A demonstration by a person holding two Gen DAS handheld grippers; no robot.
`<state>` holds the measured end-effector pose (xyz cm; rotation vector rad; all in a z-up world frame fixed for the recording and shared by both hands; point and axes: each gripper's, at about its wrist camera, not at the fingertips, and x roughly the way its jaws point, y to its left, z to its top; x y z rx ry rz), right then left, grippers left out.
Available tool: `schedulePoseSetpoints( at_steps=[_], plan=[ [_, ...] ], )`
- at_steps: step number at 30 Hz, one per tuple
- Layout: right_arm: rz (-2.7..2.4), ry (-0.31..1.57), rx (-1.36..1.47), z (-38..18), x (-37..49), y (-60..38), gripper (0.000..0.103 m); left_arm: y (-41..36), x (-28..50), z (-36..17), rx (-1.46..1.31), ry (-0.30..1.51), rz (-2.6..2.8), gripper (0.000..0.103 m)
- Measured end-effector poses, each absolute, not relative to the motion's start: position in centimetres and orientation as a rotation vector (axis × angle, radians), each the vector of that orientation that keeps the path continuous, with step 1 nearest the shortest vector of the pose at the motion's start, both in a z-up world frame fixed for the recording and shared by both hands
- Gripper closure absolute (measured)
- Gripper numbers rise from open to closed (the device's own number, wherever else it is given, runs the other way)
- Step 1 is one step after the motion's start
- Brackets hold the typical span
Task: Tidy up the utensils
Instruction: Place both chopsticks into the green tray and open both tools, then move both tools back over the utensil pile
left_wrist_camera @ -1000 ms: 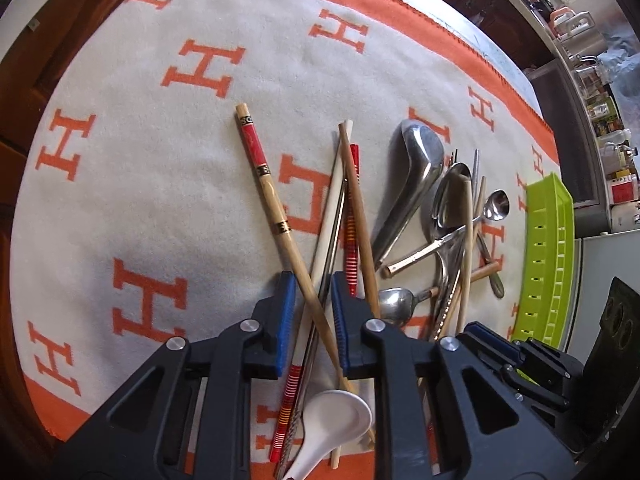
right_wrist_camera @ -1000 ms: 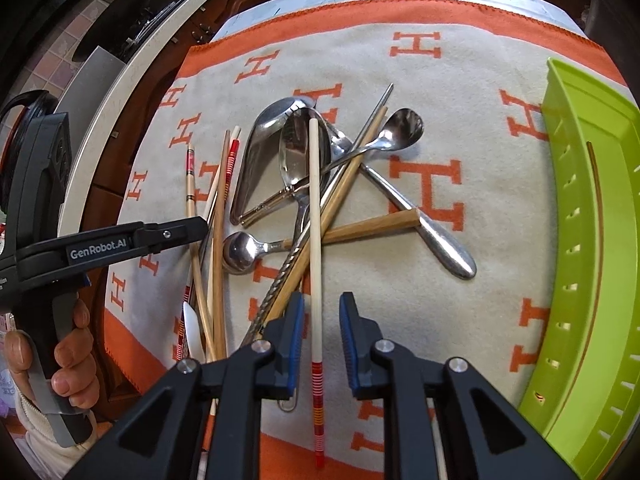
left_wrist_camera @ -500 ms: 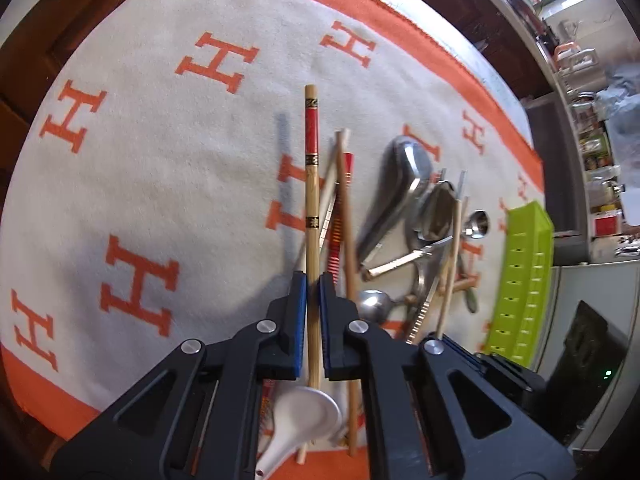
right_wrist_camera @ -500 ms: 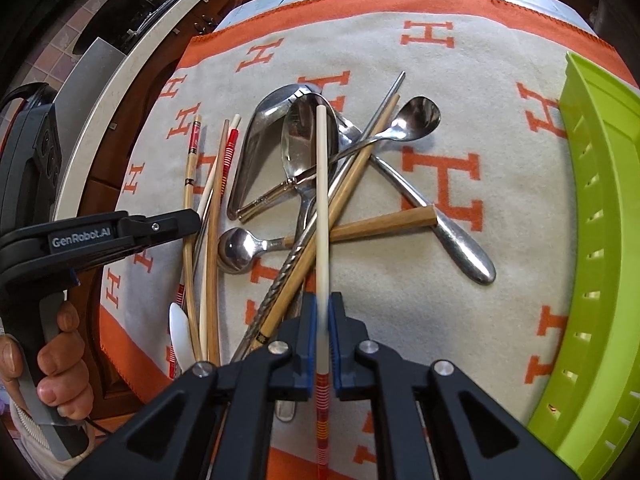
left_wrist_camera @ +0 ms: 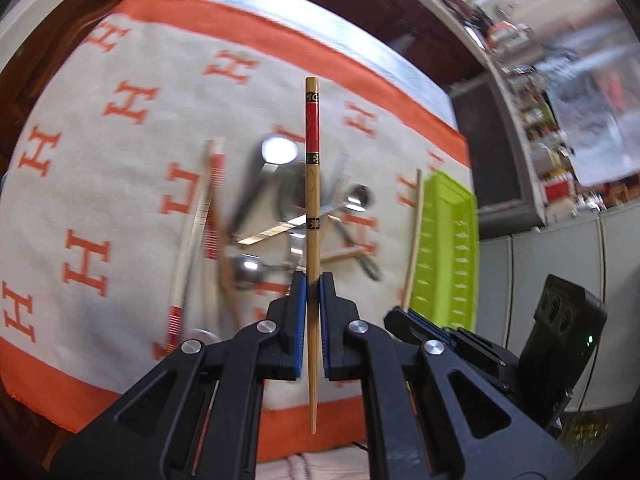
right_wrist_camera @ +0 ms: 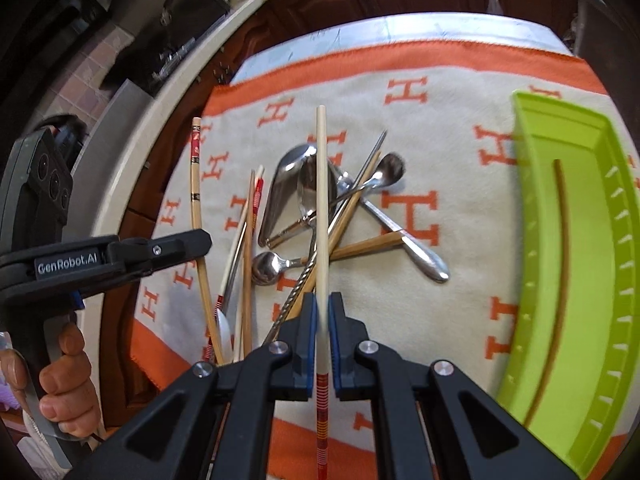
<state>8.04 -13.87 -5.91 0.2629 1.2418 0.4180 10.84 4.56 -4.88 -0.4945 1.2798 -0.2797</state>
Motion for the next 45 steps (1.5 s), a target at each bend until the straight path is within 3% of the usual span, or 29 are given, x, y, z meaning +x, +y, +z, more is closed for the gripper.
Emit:
schedulePoseSetpoints(
  at_steps=[10, 19, 27, 29, 33, 45],
  plan=[
    [0.311, 1.133, 0.332, -2.5, 6.0, -21.9, 0.097, -9.4, 11.0, -0.6, -0.303, 1.269, -0.485, 0.099],
    [0.103, 1.145, 0.292, -3.9, 6.0, -29.4, 0.097, -19.7, 13.1, -3.3, -0.224, 1.313, -0.482, 0.099],
    [0.088, 1.203, 0.275, -6.4, 7.0, -30.6, 0.096, -21.4, 12.7, -7.8, -0.140, 1.352, -0.442, 0.098],
    [0.090, 1.216, 0.287, -6.8, 7.0, -31.0, 0.096, -21.4, 12.4, -7.8, -0.112, 1.346, -0.431, 0.094],
    [0.109, 1.225, 0.295, -7.4, 6.9, -30.9, 0.096, -20.9, 11.3, -7.0, -0.052, 1.304, -0.406, 0.081],
    [0.179, 1.227, 0.322, -7.1, 5.7, -28.8, 0.096, -16.8, 8.5, -3.7, 0.043, 1.157, -0.315, 0.076]
  ],
)
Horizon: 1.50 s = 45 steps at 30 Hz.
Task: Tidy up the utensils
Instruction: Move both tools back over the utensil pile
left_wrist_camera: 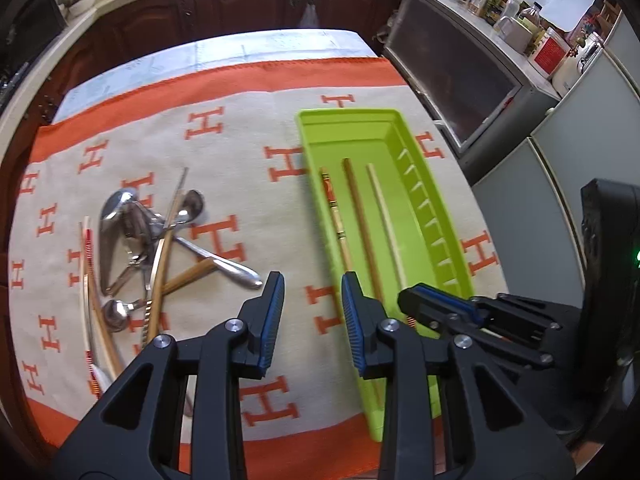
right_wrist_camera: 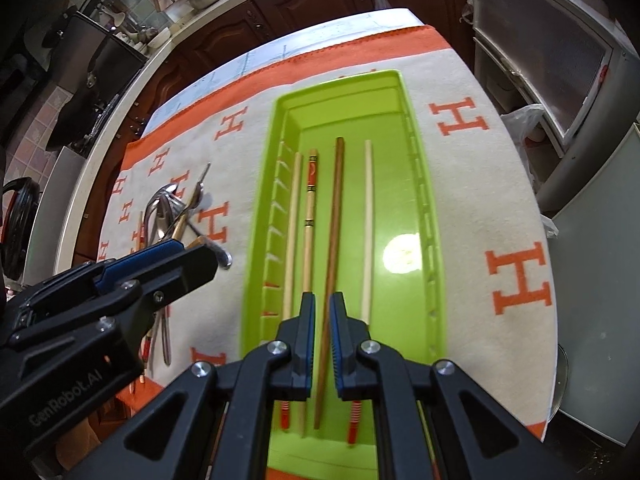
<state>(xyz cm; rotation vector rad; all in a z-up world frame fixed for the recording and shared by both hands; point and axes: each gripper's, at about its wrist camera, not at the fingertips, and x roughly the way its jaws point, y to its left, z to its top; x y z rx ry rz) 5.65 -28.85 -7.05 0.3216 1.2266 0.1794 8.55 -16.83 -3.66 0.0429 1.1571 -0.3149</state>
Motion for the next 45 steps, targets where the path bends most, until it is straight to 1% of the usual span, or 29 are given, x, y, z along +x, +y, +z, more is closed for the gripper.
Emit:
schedulePoseSetpoints(
  at_steps=[5, 14, 22, 36, 37, 40, 45],
  plan=[
    [0.188, 1.220, 0.322, -6.6, 5.1, -27.8, 0.096, -14.6, 7.5, -3.1, 0.064, 1.109, -0.284, 0.076],
    [0.209, 1.197, 0.289, -5.3, 4.5, -25.4, 0.096, -10.1, 6.8, -2.5, 0.010, 1.119, -0.271, 0.076],
    [0.257, 1.191, 0.245, -4.4, 4.4, -22.0, 0.096, -5.4, 5.8, -2.5, -0.008, 1.096, -0.215, 0.076],
    [0.320, 1.222, 0.173, -4.6, 5.3, -16.2, 0.095, 1.2, 5.3, -3.6, 0.003, 1.070, -0.097, 0.076],
    [0.321, 1.222, 0.171, -4.6, 5.3, -15.9, 0.093, 1.6, 5.4, -3.8, 0.001, 1.072, -0.091, 0.076],
    [0.323, 1.220, 0.163, -4.6, 5.4, -15.2, 0.080, 3.0, 5.4, -4.5, -0.013, 1.088, -0.076, 0.076],
    [0.330, 1.231, 0.150, -4.9, 5.8, -14.2, 0.079, 4.5, 5.5, -5.3, -0.028, 1.104, -0.061, 0.076]
  ],
)
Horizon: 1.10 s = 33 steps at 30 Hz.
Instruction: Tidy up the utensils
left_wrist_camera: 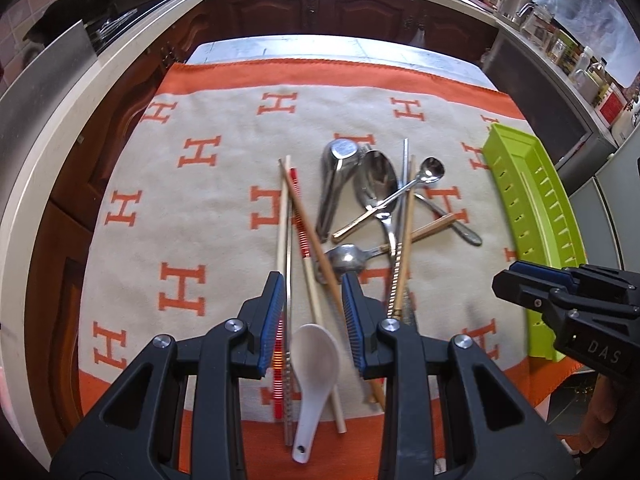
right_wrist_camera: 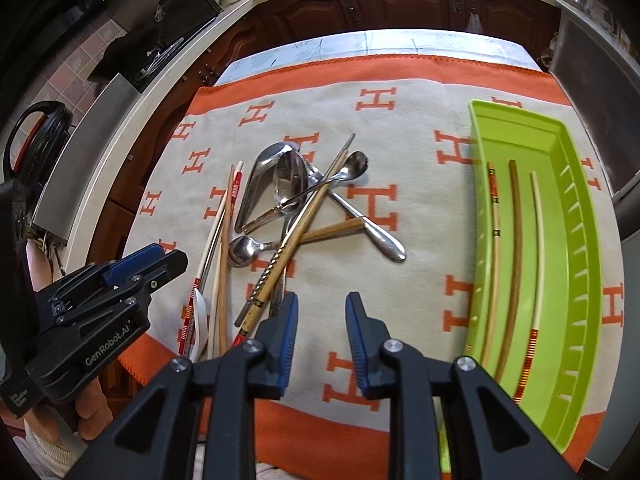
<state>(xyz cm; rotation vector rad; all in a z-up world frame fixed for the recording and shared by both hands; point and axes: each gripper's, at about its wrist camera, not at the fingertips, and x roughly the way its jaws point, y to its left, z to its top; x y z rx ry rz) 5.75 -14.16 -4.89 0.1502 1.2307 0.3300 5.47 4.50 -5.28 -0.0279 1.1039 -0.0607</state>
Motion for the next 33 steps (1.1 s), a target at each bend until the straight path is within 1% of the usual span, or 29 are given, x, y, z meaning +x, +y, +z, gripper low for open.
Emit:
schedulePoseSetpoints(
  at_steps=[17, 25, 33],
  plan=[
    [0.399, 1.295, 0.132, -7.1, 7.6, -10.4, 0.079, 10.9, 7.1, -8.2, -0.253, 1.202, -0.106, 0.076],
    [0.405, 1.347, 0.252, -9.1, 9.9, -10.8, 0.079, 9.9, 8.4, -8.8, -0.314, 1.231, -0.191, 0.077],
    [0.387, 1.403, 0.388, -11.7, 12.4, -11.7, 0.079, 8.5, 10.2, -9.5, -0.360, 1.262, -0.250, 0.083]
  ],
)
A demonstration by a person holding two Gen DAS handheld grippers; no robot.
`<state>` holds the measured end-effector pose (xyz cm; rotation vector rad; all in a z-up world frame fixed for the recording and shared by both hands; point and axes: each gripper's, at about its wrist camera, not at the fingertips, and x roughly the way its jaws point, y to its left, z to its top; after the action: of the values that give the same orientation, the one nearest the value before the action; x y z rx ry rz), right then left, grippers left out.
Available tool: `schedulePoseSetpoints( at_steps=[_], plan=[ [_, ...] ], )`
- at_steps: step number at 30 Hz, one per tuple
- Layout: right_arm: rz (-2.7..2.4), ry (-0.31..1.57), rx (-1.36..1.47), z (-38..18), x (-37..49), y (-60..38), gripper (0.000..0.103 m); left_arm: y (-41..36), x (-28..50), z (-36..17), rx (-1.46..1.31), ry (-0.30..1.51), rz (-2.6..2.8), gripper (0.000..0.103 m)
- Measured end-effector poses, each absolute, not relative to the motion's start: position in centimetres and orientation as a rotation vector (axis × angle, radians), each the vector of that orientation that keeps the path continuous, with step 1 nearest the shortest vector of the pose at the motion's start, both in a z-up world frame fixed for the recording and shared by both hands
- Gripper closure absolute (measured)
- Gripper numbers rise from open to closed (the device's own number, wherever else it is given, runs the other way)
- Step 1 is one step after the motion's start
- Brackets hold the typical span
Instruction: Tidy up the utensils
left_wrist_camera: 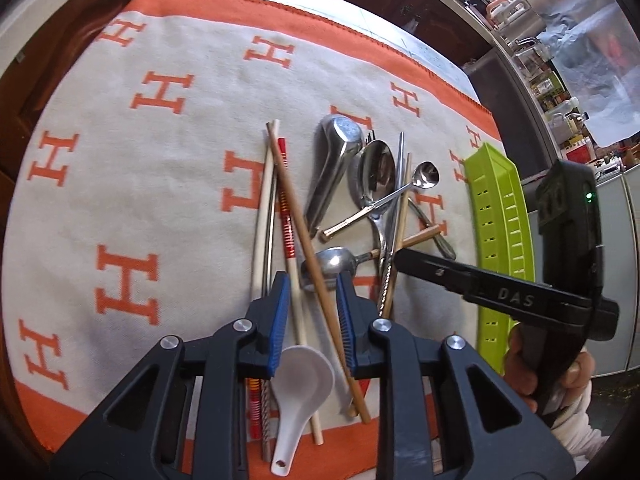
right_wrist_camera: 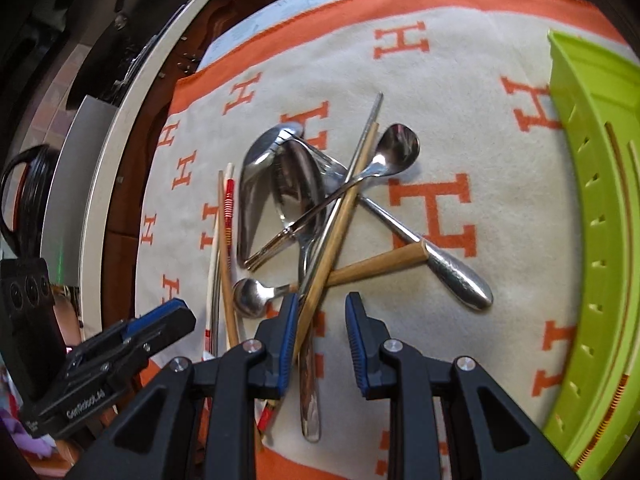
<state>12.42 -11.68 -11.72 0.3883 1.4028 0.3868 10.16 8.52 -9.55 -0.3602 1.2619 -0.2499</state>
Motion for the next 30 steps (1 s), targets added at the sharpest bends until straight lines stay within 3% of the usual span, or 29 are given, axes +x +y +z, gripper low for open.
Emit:
schedulePoseSetpoints(
  at_steps=[7, 20, 30],
  plan=[
    [0.420, 1.403, 0.447, -12.5, 12.9, -11.6, 0.094, 8.2, 11.0, -10.3, -0.390, 1.287, -0.260, 0.084],
    [0.389, 1.396, 0.463, -12.0, 11.5, -13.0, 0.097, 7.5, 12.3, -11.9, -0.419, 1.334, -0.249, 0.091],
    [0.363, 1.359, 0.522, -10.8, 10.0, -15.5, 0.097, 6.7, 13.0, -12.0, -0.386, 1.355, -0.217, 0.092]
  ],
)
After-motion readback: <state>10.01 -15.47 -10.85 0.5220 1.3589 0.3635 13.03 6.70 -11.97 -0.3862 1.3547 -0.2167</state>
